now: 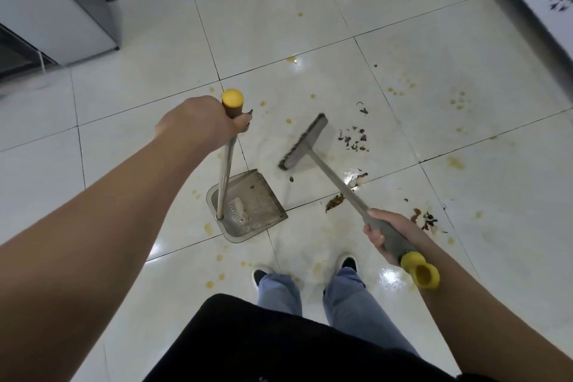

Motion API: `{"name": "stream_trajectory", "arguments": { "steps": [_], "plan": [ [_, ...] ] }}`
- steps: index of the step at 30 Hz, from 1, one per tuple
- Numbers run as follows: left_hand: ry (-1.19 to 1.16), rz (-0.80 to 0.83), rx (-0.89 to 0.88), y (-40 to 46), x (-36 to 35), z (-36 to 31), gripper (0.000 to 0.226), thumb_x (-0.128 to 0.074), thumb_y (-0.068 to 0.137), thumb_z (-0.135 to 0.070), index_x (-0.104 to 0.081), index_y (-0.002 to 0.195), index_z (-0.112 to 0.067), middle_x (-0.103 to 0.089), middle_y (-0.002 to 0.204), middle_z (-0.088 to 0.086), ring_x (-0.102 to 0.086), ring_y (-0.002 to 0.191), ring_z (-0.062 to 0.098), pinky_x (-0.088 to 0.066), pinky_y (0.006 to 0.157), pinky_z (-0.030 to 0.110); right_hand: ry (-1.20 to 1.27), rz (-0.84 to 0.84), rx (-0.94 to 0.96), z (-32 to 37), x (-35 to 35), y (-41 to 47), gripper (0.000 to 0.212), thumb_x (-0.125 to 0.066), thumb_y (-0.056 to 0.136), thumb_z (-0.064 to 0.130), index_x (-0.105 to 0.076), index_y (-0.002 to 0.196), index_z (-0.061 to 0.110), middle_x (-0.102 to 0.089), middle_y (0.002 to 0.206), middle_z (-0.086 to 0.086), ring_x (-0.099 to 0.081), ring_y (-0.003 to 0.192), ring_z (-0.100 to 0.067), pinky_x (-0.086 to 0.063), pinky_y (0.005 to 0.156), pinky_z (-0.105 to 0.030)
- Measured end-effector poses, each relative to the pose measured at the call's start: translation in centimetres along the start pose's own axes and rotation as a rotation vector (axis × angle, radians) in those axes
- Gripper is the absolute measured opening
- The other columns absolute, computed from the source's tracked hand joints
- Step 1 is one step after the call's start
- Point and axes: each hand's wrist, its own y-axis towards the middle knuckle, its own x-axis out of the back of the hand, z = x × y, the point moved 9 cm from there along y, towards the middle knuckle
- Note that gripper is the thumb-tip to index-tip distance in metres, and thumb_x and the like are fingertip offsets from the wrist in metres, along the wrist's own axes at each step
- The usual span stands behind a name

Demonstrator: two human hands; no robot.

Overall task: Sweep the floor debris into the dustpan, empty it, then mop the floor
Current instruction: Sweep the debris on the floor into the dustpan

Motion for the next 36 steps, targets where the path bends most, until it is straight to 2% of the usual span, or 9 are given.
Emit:
{"name": "stream_trajectory", "arguments": {
  "steps": [3,7,12,17,22,26,30,32,36],
  "plan": [
    [-0.002,-0.004,0.011,0.2,0.0,0.3,0.061,-0.045,0.078,-0.071,-0.047,0.063,-0.012,-0.052,0.061,0.006,-0.052,0.057,0.023,-0.04,0.063,0.032,-0.105,0.018,-0.022,0.8,-2.3,2.9,0.013,-0.047,0.098,0.015,-0.046,0.088,0.006,-0.046,0.075,-0.011,-0.044,0.027,-0.008,-0.04,0.029,-0.012],
    [0.015,-0.032,0.024,0.0,-0.2,1.0,0.061,-0.044,0.076,-0.074,-0.048,0.062,-0.015,-0.052,0.06,0.004,-0.051,0.056,0.018,-0.036,0.058,0.029,-0.309,-0.025,-0.08,0.2,-4.7,6.6,0.023,-0.045,0.099,0.016,-0.044,0.081,0.002,-0.044,0.073,-0.011,-0.044,0.024,-0.009,-0.038,0.028,-0.012],
    [0.025,-0.071,0.016,-0.4,-0.1,1.7,0.063,-0.046,0.075,-0.074,-0.049,0.059,-0.014,-0.052,0.056,0.005,-0.051,0.053,0.018,-0.033,0.051,0.026,-0.213,-0.085,-0.141,0.3,0.3,5.6,0.024,-0.047,0.099,0.022,-0.048,0.087,0.001,-0.046,0.074,-0.008,-0.047,0.026,-0.008,-0.041,0.029,-0.013],
    [0.042,-0.071,-0.009,-0.9,-0.3,1.0,0.064,-0.045,0.073,-0.077,-0.048,0.057,-0.015,-0.052,0.059,0.005,-0.049,0.055,0.018,-0.036,0.059,0.03,-0.099,-0.12,-0.088,-0.3,4.7,3.3,0.023,-0.044,0.1,0.024,-0.046,0.097,0.001,-0.047,0.081,-0.01,-0.048,0.03,-0.008,-0.043,0.03,-0.014],
    [0.086,-0.041,-0.072,-1.6,-0.3,-1.3,0.062,-0.043,0.075,-0.075,-0.05,0.061,-0.015,-0.051,0.064,0.005,-0.05,0.064,0.022,-0.038,0.064,0.031,-0.12,-0.261,-0.002,-0.7,8.2,1.6,0.028,-0.046,0.099,0.02,-0.044,0.116,-0.002,-0.049,0.084,-0.014,-0.042,0.057,-0.013,-0.041,0.03,-0.013],
    [0.1,-0.02,-0.092,-1.8,-0.2,-2.9,0.058,-0.044,0.078,-0.071,-0.05,0.064,-0.016,-0.05,0.067,0.003,-0.05,0.07,0.025,-0.038,0.067,0.032,-0.219,-0.379,0.068,-0.4,10.4,-0.4,0.026,-0.051,0.096,0.016,-0.048,0.11,-0.006,-0.052,0.082,-0.016,-0.047,0.058,-0.017,-0.043,0.048,-0.028],
    [0.103,-0.017,-0.143,-1.6,-0.3,-3.8,0.059,-0.044,0.079,-0.07,-0.049,0.064,-0.013,-0.049,0.067,0.004,-0.051,0.075,0.027,-0.042,0.07,0.033,-0.282,-0.395,0.194,0.1,11.3,-3.7,0.014,-0.056,0.091,0.009,-0.052,0.08,0.002,-0.052,0.067,-0.017,-0.05,0.04,-0.017,-0.043,0.035,-0.02],
    [0.11,-0.029,-0.153,-1.6,-0.2,-4.1,0.06,-0.045,0.079,-0.071,-0.049,0.063,-0.012,-0.049,0.067,0.005,-0.051,0.071,0.026,-0.042,0.068,0.033,-0.341,-0.384,0.214,-0.2,11.1,-4.9,0.015,-0.056,0.092,0.011,-0.053,0.078,0.006,-0.054,0.066,-0.013,-0.051,0.032,-0.012,-0.042,0.032,-0.017],
    [0.126,-0.041,-0.159,-1.9,0.0,-5.5,0.06,-0.046,0.077,-0.071,-0.051,0.063,-0.014,-0.05,0.064,0.004,-0.047,0.062,0.021,-0.037,0.064,0.03,-0.201,-0.199,0.073,-1.4,8.7,-3.5,0.015,-0.053,0.093,0.011,-0.05,0.081,0.003,-0.051,0.073,-0.015,-0.049,0.031,-0.011,-0.043,0.032,-0.016]
  ]
}}
